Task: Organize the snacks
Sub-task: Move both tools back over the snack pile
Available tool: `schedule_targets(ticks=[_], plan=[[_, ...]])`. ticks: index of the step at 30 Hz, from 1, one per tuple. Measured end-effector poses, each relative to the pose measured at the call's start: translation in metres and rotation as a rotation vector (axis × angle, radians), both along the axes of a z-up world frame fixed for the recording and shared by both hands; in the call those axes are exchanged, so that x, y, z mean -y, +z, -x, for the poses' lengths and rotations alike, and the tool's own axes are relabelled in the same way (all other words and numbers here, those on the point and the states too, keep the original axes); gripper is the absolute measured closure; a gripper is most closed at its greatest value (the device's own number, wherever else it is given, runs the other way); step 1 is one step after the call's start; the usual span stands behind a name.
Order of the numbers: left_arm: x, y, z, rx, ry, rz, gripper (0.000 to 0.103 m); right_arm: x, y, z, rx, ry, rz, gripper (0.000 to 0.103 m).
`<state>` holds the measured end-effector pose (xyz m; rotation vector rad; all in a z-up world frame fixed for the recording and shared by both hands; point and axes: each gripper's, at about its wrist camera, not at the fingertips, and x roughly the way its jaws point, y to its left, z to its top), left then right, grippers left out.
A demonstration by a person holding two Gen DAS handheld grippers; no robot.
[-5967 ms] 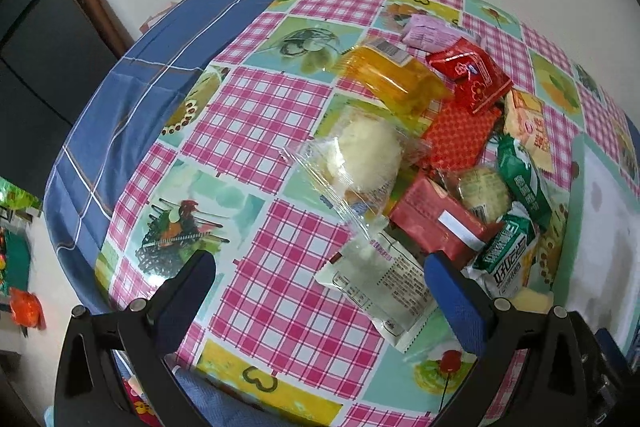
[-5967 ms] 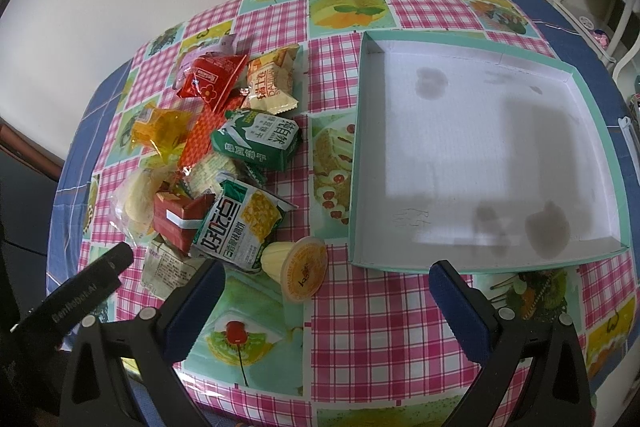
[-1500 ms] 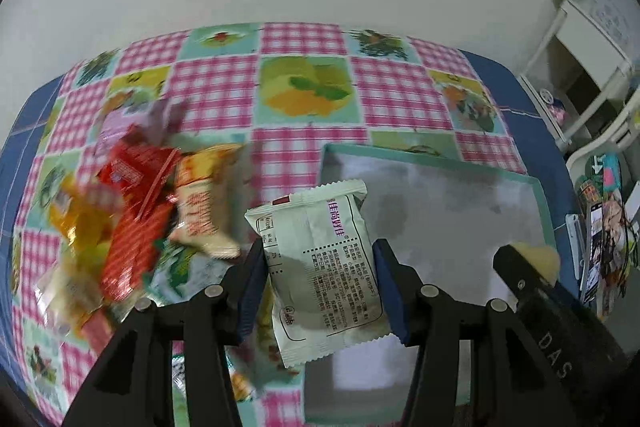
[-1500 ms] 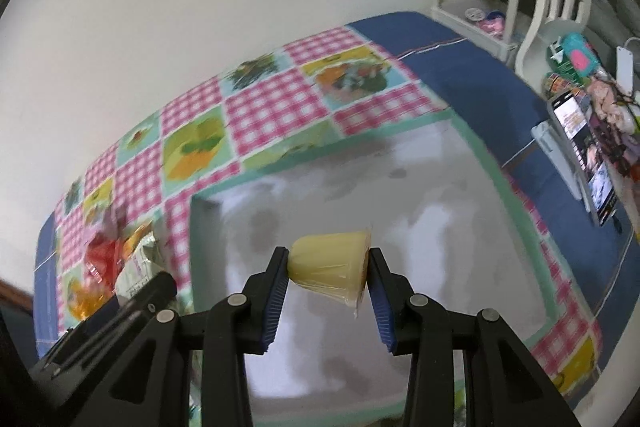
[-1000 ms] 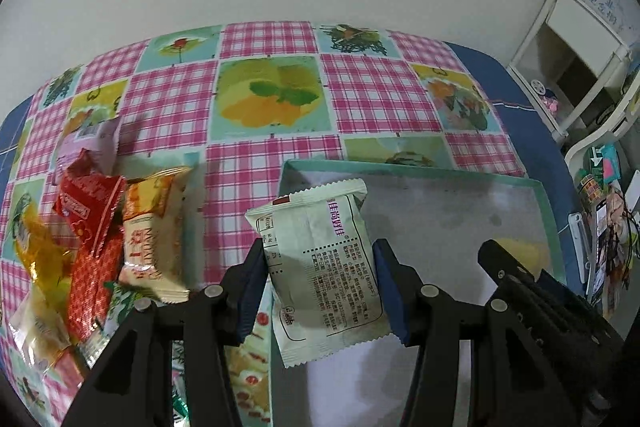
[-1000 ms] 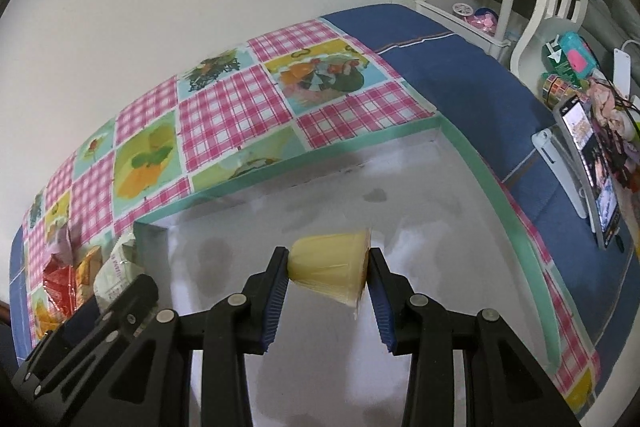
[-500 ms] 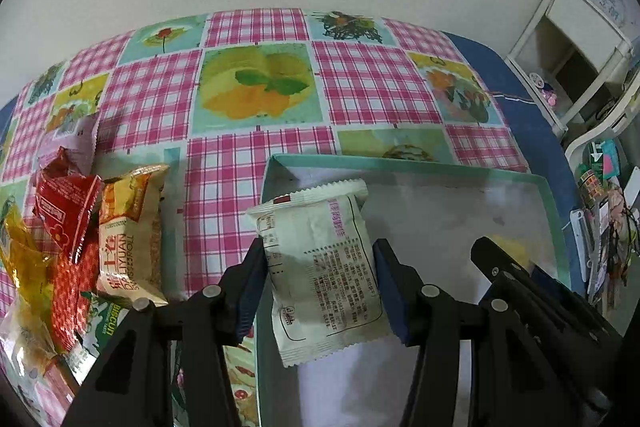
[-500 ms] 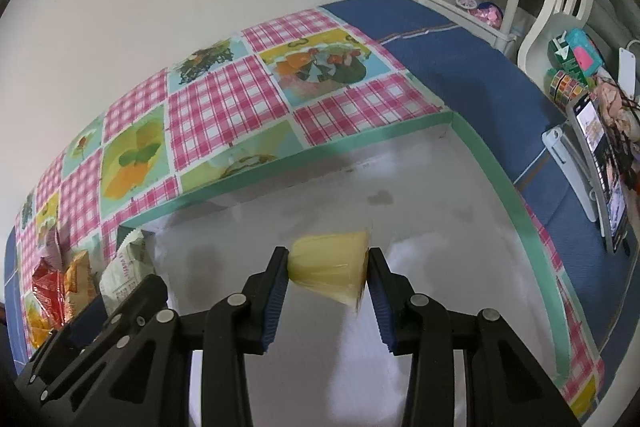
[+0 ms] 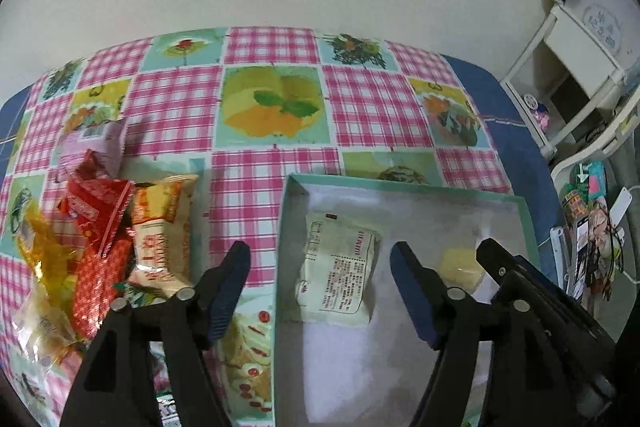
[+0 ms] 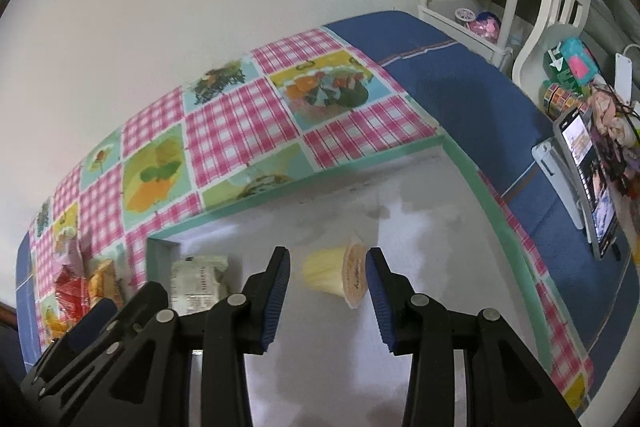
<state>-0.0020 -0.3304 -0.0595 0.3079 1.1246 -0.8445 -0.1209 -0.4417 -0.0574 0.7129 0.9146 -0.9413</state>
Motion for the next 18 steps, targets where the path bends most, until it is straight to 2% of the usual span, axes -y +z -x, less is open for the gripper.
schedule_targets(ticks=[6, 11, 18], plan=[[-0.018, 0.004, -0.011, 0.006, 0.070, -0.054, 0.026, -0.009, 0.007, -0.004, -0.006, 0.041, -0.009, 0.061], [-0.044, -0.002, -0.032, 0.008, 0.186, -0.102, 0.019, -0.018, -0.002, -0.009, -0.039, 0.079, -0.037, 0.061], [-0.079, -0.010, -0.060, -0.003, 0.308, -0.146, 0.018, -0.036, -0.019, -0.028, -0.086, 0.153, -0.055, 0.061]])
